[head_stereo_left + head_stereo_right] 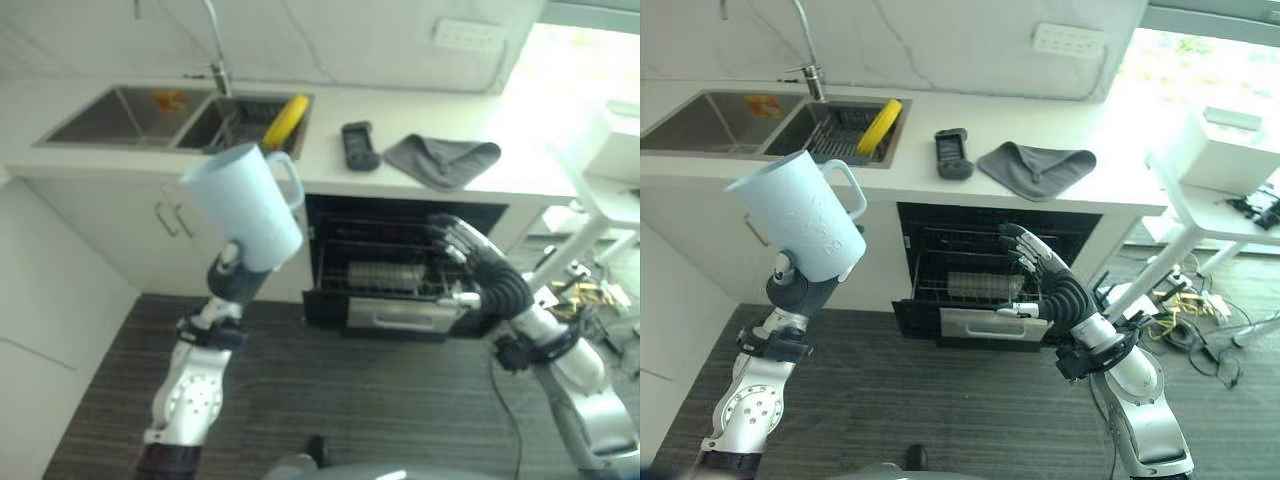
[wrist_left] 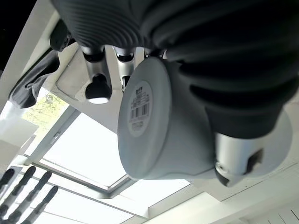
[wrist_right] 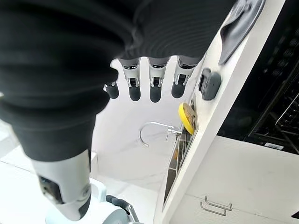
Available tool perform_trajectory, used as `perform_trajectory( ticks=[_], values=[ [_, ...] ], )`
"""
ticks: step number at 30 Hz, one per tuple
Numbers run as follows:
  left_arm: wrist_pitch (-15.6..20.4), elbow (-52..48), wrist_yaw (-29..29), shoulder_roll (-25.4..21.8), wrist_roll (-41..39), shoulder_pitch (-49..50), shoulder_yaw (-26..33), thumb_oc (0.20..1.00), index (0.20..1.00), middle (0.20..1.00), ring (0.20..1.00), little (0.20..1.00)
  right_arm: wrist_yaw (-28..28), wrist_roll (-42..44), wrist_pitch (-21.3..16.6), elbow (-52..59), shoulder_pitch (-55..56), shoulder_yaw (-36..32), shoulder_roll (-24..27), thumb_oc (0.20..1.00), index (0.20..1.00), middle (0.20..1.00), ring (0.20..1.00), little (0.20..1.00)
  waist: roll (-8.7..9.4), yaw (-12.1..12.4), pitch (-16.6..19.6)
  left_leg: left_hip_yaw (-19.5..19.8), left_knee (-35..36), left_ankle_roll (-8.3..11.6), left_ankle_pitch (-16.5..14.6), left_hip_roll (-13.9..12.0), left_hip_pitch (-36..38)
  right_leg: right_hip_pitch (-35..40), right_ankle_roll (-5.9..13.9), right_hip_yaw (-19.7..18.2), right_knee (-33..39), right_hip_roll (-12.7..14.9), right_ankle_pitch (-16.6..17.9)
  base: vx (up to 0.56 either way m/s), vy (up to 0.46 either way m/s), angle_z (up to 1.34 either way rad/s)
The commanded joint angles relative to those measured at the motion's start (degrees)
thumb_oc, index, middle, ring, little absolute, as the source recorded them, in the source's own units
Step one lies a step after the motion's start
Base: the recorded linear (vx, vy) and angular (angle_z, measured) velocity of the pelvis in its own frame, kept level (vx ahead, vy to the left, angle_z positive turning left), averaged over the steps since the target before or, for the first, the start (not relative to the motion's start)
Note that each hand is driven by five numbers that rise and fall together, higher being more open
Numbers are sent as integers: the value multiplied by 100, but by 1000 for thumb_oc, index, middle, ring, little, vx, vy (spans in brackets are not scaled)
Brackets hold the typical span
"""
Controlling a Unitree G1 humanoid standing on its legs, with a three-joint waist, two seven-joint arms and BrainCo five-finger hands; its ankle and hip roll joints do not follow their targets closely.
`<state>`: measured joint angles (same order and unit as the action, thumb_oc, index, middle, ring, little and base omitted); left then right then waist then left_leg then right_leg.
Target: Place the dishes in the dishwasher.
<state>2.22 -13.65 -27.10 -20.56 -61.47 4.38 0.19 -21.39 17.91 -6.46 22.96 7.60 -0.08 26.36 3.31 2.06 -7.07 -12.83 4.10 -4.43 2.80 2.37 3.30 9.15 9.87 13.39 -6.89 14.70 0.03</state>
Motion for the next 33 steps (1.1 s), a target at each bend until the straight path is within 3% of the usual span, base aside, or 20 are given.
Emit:
perform_trajectory(
  ticks=[1, 2, 4, 6, 7, 8, 12, 14, 15, 20, 22, 25, 28, 31, 33],
  values=[
    [210, -545, -112, -39, 296, -103, 208, 200, 200, 200, 200, 200, 36, -27, -183, 20, -260, -15, 51, 1000, 1000, 1000, 1000, 1000, -82, 15, 81, 318, 90, 351, 229, -257, -120, -183, -74, 72, -860, -256, 652, 108, 275, -14],
    [265, -541, -83, -51, 318, -93, 203, 200, 200, 200, 200, 200, -6, -68, -177, 3, -264, 27, 40, 1000, 1000, 1000, 1000, 1000, -130, -38, 38, 377, 90, 345, 197, -282, -38, -436, -126, -3, -1106, -331, 619, 102, 194, -16],
    [260, -546, -7, -105, 195, -155, 214, 200, 200, 200, 200, 200, -47, -100, -178, -13, -241, 25, 99, 1000, 1000, 1000, 1000, 1000, -136, -107, -15, 451, 90, 374, 168, -305, 45, -583, -201, 32, -873, -479, 413, 107, 86, -11],
    [274, -550, 35, -150, 136, -241, 164, 200, 200, 200, 200, 200, 3, -26, -185, -38, -252, -19, 226, 1000, 1000, 1000, 1000, 1000, -86, -135, -86, 502, 90, 423, 70, -322, 147, -563, -203, 199, -205, -411, 401, 112, -67, 10],
    [290, -558, 41, -160, 129, -250, 126, 200, 200, 200, 200, 200, 46, -7, -187, -54, -284, -17, 260, 1000, 1000, 1000, 1000, 1000, -70, -142, -116, 495, 90, 448, 16, -340, 195, -560, -182, 267, 61, -347, 489, 151, -208, 24],
    [316, -610, 97, -138, 195, -234, 43, 200, 200, 200, 200, 200, 155, 11, -166, -74, -365, 50, 287, 1000, 1000, 1000, 1000, 1000, -11, -193, -169, 491, 90, 478, -141, -348, 311, -696, -67, 228, 580, -192, 862, 177, -248, 19],
    [255, -653, 73, -128, 207, -131, 4, 200, 200, 200, 200, 200, 178, -10, -119, -3, -259, 113, 206, 1000, 1000, 1000, 1000, 1000, 66, -440, -216, 661, 90, 481, -479, -361, 609, -1157, 124, -273, 1092, -76, 1557, 256, -281, 20],
    [290, -702, 55, -190, 213, -55, 82, 200, 200, 200, 200, 200, 65, 90, -192, 24, -124, 72, 211, 1000, 1000, 1000, 1000, 1000, 62, -515, -215, 650, 90, 482, -593, -420, 756, -1265, 155, -250, 1135, -90, 1594, 422, -556, 31],
    [330, -702, 197, -223, 151, -75, 61, 200, 200, 200, 200, 200, 158, -19, -179, 38, -206, 212, 231, 1000, 1000, 1000, 1000, 1000, -12, -516, -72, 589, 90, 579, -614, -594, 851, -1127, 164, -213, 1189, -123, 1381, 429, -673, 23],
    [315, -691, 192, -174, -30, -42, 43, 200, 200, 200, 200, 200, 354, -17, -40, -1, -476, 330, 399, 1000, 1000, 1000, 1000, 1000, -199, -580, 120, 554, 90, 867, -468, -1027, 1082, -891, -93, -354, 1189, -532, 1013, 250, -401, 21],
    [221, -766, 94, -109, -167, 27, 34, 200, 200, 200, 200, 200, 349, 14, -72, 31, -306, 169, 494, 1000, 1000, 1000, 1000, 1000, -299, -621, 147, 546, 82, 1047, 133, -1291, 1024, -761, -241, -418, 1189, -778, 849, 161, -284, -1],
    [183, -757, -32, -52, -137, 59, 11, 200, 200, 200, 200, 200, 280, 40, -101, 49, -107, -7, 507, 1000, 1000, 1000, 1000, 1000, -336, -665, 130, 524, -201, 1169, 485, -1453, 838, -651, -339, -424, 1189, -881, 734, 84, -208, 4],
    [157, -677, -155, 80, -193, 113, 59, 200, 200, 200, 200, 200, 123, 47, -103, -31, -26, -131, 537, 1000, 1000, 1000, 1000, 1000, -336, -682, 74, 647, -860, 1129, 462, -1277, 494, -556, -462, -437, 1189, -935, 634, 66, -177, 9],
    [136, -671, -232, 109, -112, 163, 34, 200, 200, 200, 200, 200, 219, 20, -80, -74, -71, -97, 496, 1000, 1000, 1000, 1000, 1000, -345, -628, 16, 427, -276, 1055, 346, -1195, 428, -467, -414, -369, 1189, -923, 562, 79, -4, 4],
    [131, -636, -249, 58, -135, 81, 20, 200, 200, 200, 200, 200, 351, -32, -138, -149, -126, -83, 497, 1000, 1000, 1000, 1000, 1000, -396, -625, -48, 108, 90, 1187, 617, -1340, 253, -343, -355, -248, 1189, -881, 495, 57, 116, 19]
  ],
)
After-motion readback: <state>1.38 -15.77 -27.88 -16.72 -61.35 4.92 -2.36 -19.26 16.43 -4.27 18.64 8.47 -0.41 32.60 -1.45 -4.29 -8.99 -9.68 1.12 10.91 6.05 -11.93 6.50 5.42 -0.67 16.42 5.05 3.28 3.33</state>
